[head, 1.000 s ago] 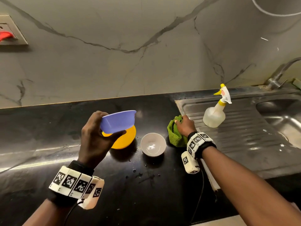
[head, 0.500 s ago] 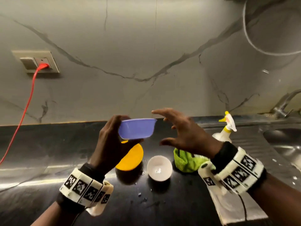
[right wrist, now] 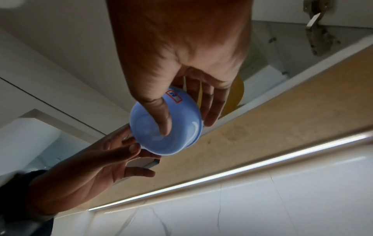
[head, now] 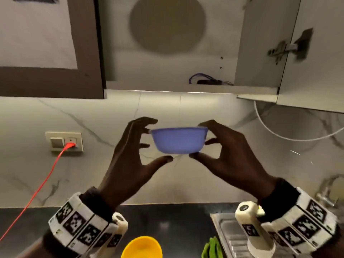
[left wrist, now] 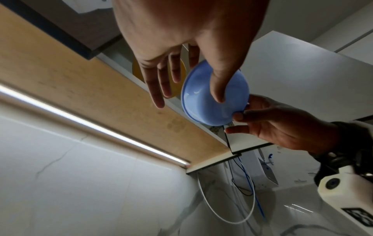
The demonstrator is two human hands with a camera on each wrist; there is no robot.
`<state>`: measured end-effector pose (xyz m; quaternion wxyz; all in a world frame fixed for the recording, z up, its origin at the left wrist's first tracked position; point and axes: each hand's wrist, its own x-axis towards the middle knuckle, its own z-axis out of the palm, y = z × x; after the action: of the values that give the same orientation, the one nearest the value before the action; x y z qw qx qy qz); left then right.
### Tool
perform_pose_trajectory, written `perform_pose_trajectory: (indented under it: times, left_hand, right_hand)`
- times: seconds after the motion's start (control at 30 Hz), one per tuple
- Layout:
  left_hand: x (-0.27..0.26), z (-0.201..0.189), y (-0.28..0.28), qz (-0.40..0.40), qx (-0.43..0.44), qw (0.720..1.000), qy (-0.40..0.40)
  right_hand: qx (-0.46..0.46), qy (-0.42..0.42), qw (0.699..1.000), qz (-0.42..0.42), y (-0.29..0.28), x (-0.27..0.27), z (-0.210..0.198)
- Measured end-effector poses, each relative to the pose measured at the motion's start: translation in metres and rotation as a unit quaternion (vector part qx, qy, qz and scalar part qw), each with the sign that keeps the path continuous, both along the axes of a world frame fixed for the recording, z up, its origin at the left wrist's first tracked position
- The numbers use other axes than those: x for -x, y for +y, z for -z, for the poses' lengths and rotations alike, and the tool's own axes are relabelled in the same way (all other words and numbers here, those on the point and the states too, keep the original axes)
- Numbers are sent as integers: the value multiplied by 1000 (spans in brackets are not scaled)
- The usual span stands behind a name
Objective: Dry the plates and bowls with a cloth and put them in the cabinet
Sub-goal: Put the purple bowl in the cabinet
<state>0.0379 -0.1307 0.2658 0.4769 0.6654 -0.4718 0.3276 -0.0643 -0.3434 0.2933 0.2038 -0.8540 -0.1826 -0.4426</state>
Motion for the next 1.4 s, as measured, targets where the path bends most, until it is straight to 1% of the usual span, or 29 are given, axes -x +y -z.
perform_pose_trajectory:
  times: [0.1,0.27,0.33,0.5,0.57,0.67,0.77,0.87,0.97,1.03,1.07,1.13,1.2,1.23,1.3,1.4]
  left_hand:
    - [-8,-32,0,-15,20,999,-28]
    - [-7,-86,-1,4,73,993,-91]
    - [-6,-104,0,5,80,991,-105]
    - [-4,-147,-6,-9,82,981,-174]
    - [-9,-165,-8,-20,86,977,-195]
    - [-23,-191,-12,-55,80,974,-202]
    - [-43,-206,-13,-83,70,974,-200]
    - [-62,-208,-12,-124,50,970,-202]
    - [-79,-205,-9,-150,26,972,-179]
    - [-87,-206,-4,-155,14,975,-161]
    - [-89,-206,-2,-151,6,978,-142]
    - [-89,-210,1,-148,-9,986,-72]
    - [-94,-212,3,-156,-18,988,7]
    - [-96,-212,4,-154,-19,987,35]
    - [-98,-212,5,-141,-37,987,62]
    - [-99,-210,2,-156,-122,978,63]
  right_hand:
    - [3,-57,998,21,-4,-2,-31]
    - [58,-158,985,46,-1,1,-82]
    - [54,-170,983,44,2,3,-102]
    - [71,-168,983,22,11,5,-146]
    - [81,-182,980,27,11,-3,-162]
    - [74,-195,978,32,9,-26,-185]
    - [65,-171,982,50,6,-55,-195]
    - [55,-141,986,64,10,-79,-195]
    - [42,-113,992,44,18,-95,-192]
    - [17,-77,997,16,24,-102,-193]
    - [1,-54,999,8,25,-106,-195]
    - [-37,-1,999,6,28,-111,-200]
    - [-67,49,996,19,31,-117,-203]
    - [-77,72,994,29,33,-119,-203]
    - [-104,121,986,43,36,-124,-201]
    - [-159,186,969,45,39,-131,-197]
